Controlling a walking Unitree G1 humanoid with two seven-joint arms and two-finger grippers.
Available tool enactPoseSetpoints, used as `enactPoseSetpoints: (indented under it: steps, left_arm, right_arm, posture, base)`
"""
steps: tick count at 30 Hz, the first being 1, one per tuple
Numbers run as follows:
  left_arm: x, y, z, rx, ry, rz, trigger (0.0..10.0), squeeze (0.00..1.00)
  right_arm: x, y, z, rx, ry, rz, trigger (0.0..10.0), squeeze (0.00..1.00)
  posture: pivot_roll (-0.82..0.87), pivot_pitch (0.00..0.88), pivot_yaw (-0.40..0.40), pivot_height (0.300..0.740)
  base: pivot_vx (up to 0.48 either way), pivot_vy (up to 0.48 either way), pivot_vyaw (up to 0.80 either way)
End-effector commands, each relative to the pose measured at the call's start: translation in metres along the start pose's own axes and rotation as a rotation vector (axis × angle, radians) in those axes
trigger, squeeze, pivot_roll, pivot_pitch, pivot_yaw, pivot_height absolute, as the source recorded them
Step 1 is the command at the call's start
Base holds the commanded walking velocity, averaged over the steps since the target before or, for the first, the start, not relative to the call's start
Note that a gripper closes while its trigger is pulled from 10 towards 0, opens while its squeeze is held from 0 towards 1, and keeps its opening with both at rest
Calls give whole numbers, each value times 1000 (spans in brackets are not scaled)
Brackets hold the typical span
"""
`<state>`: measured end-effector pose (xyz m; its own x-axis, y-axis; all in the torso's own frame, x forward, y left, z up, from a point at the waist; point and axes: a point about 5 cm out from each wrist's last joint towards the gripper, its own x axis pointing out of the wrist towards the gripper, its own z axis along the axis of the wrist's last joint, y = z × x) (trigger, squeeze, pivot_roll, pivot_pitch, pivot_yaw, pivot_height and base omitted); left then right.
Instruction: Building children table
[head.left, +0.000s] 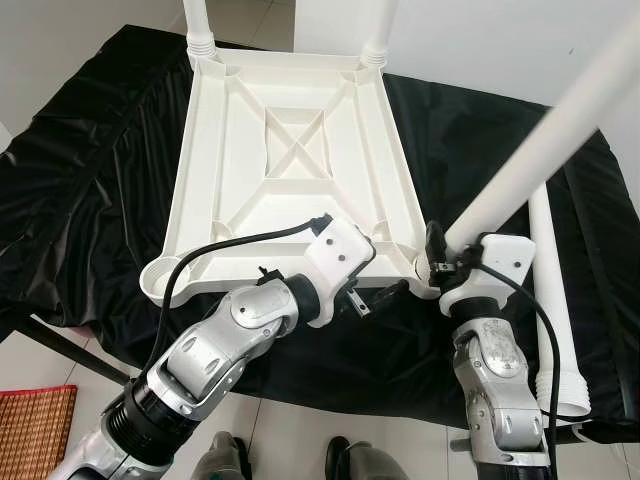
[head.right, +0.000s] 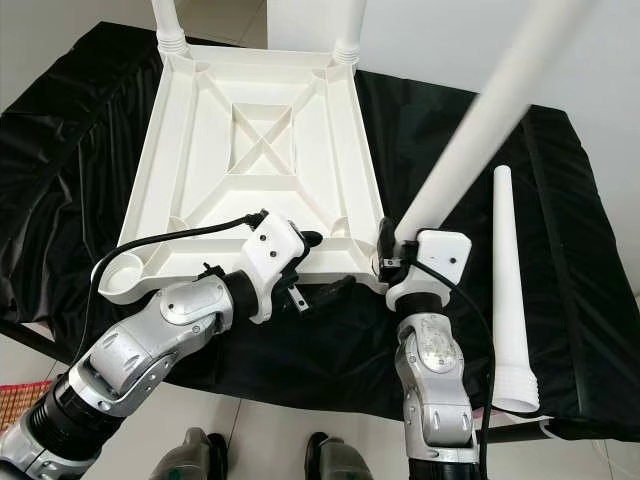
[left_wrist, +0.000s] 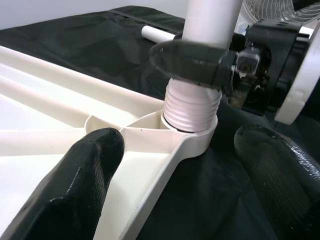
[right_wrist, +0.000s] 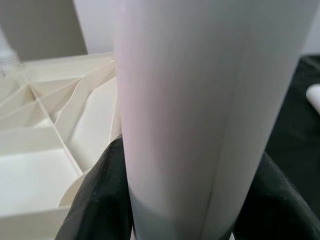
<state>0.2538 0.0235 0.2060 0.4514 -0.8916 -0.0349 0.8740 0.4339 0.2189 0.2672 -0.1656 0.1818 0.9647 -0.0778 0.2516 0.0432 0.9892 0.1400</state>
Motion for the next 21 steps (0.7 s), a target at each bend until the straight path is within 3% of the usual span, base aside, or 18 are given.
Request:
enactPoseSetpoints:
  steps: [1, 10, 21]
  left_arm:
    - [-1, -9, 3, 4, -5, -147, 10000, 0]
    - [-1, -8, 5, 7, -6, -145, 10000, 0]
    - [-4, -7, 7, 3, -8, -133, 10000, 0]
  right_arm:
    - [-5, -8, -17, 15, 100, -42, 10000, 0]
    - [-5, -7, -19, 4, 94, -36, 10000, 0]
    - [-25, 1, -21, -42, 1, 39, 10000, 0]
  posture:
    - [67, 204, -26, 740]
    - [71, 208, -24, 740]
    - [74, 216, -23, 740]
  base:
    - [0, 0, 0]
    - [0, 0, 0]
    - [0, 0, 0]
